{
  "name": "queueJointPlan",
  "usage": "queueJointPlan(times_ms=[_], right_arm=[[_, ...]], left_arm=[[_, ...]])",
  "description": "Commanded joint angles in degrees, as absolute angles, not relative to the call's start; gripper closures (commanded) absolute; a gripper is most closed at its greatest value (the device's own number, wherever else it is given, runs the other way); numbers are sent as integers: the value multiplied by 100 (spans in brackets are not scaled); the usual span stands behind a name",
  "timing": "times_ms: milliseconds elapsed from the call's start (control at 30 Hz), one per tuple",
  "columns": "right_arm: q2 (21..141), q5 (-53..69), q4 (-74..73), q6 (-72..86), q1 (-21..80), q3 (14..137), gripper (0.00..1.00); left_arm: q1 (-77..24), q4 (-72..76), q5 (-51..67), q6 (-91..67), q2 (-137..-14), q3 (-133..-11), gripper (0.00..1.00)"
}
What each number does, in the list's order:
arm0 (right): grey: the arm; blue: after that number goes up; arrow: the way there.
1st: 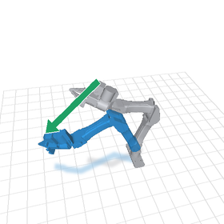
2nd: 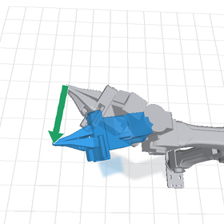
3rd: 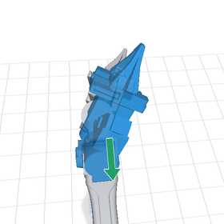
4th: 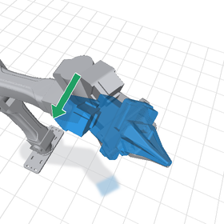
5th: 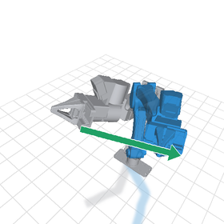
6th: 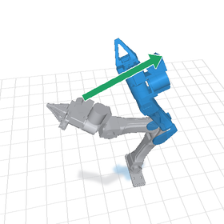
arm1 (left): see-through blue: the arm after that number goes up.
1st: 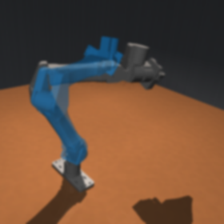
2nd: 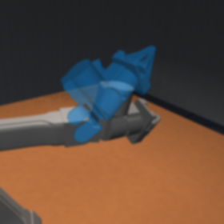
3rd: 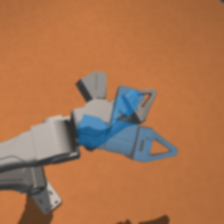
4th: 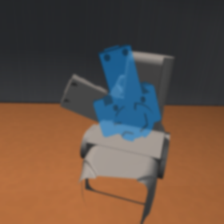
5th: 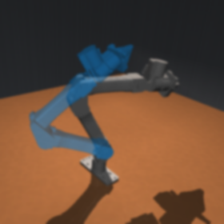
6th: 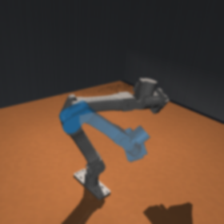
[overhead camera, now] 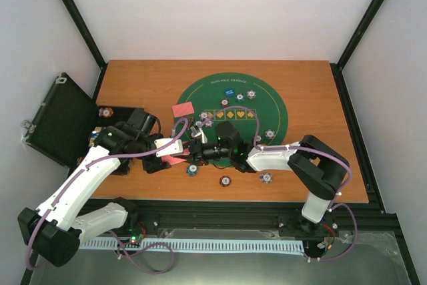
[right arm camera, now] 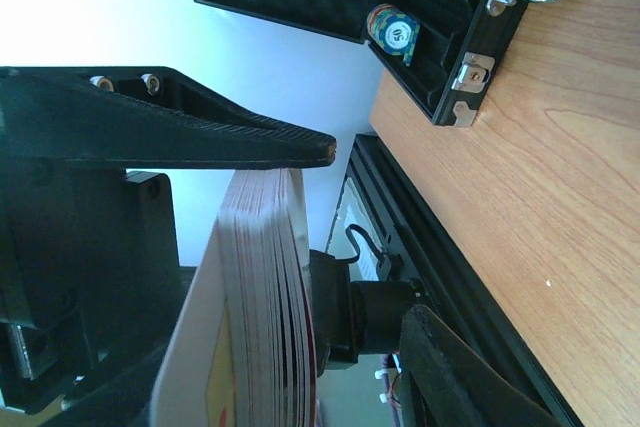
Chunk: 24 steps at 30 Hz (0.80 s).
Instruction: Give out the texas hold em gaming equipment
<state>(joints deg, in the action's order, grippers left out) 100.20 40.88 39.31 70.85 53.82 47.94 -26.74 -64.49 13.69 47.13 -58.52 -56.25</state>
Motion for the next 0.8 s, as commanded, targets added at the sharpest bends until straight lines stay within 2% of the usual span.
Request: queueJointPlan(times_ms=[0, 167, 400, 767], right_arm=[[9711, 3916, 3193, 6791, 5295, 4759, 57], [9391, 3767, 2815, 6685, 5288, 4759, 62], [9104, 3655, 2174, 6408, 5291, 4911, 80], [8628, 3664, 1321, 5975, 4939, 4993, 92]], left_arm=[[-2654, -6313, 1442, 4840, -5731, -5687, 90], [-2654, -6276, 1430, 4850, -5745, -5631, 90], [-2652, -6258, 1433, 4838, -5778, -5624, 89], [-2654, -6284, 1387, 4835, -5757, -5590, 89]])
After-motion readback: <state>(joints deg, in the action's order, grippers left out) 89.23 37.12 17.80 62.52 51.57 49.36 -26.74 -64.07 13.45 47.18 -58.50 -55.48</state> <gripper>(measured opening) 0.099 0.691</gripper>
